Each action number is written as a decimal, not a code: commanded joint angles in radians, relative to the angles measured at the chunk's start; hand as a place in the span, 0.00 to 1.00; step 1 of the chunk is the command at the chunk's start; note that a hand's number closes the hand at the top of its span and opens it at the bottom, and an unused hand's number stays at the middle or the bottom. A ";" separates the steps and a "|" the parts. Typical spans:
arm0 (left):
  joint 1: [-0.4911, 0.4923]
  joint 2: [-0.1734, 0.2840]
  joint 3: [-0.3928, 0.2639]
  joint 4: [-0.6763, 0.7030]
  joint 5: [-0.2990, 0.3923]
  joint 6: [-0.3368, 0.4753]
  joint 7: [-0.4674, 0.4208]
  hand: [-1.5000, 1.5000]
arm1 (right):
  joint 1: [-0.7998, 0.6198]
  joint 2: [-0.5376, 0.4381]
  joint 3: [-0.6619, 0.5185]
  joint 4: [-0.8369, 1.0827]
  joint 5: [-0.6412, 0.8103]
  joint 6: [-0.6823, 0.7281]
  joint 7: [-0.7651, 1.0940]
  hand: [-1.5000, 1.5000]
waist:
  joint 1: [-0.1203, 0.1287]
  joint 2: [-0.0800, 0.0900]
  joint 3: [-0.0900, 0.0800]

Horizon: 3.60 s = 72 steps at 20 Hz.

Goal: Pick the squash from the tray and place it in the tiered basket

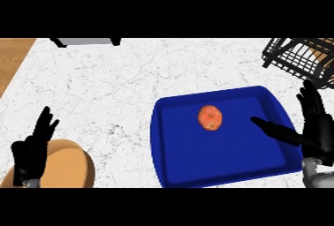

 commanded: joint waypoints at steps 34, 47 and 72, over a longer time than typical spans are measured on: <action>0.049 -0.165 -0.130 -0.006 -0.059 -0.035 0.034 0.50 | -0.494 0.119 0.461 0.086 0.692 0.500 1.301 0.00 | 0.056 0.018 -0.016; 0.009 -0.209 -0.130 0.021 -0.096 0.001 0.047 0.50 | -0.478 0.213 0.423 0.250 0.676 0.603 1.274 0.00 | 0.025 0.018 -0.015; 0.043 -0.187 -0.079 0.021 -0.078 -0.066 0.022 0.50 | -0.415 0.312 0.274 0.440 0.702 0.638 1.123 0.00 | 0.030 0.018 -0.014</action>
